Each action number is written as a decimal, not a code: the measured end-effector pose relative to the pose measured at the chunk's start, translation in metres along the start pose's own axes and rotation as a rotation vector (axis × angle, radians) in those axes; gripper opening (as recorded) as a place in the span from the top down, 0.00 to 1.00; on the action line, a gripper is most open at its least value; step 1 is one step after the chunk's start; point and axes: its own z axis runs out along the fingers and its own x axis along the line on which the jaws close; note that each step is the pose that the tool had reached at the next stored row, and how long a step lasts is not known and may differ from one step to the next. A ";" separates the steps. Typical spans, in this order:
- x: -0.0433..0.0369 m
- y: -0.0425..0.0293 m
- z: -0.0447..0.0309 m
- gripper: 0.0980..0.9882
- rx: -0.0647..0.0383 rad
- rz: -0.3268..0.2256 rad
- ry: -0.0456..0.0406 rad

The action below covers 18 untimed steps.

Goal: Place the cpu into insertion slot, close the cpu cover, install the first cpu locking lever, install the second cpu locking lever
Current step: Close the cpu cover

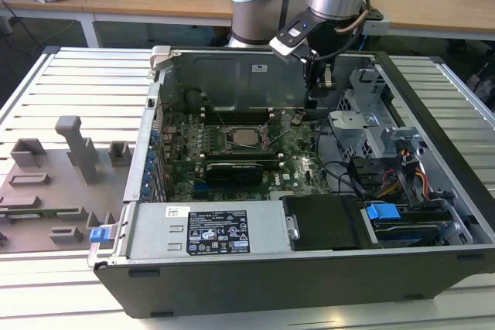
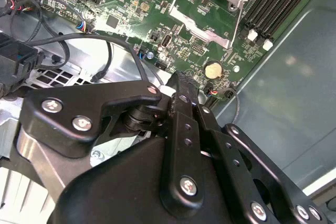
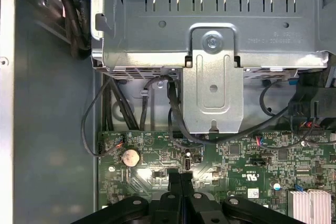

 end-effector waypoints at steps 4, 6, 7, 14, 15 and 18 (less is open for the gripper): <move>0.0000 0.0016 0.0026 0.99 0.000 0.000 -0.0001; 0.0001 0.0025 0.0041 0.99 0.001 0.000 -0.0001; 0.0001 0.0028 0.0049 0.99 0.001 0.000 0.0000; 0.0003 0.0040 0.0165 0.99 0.002 0.000 0.0001; 0.0003 0.0039 0.0187 0.99 0.002 0.000 0.0000; 0.0003 0.0061 0.0222 0.99 0.056 -0.001 -0.0007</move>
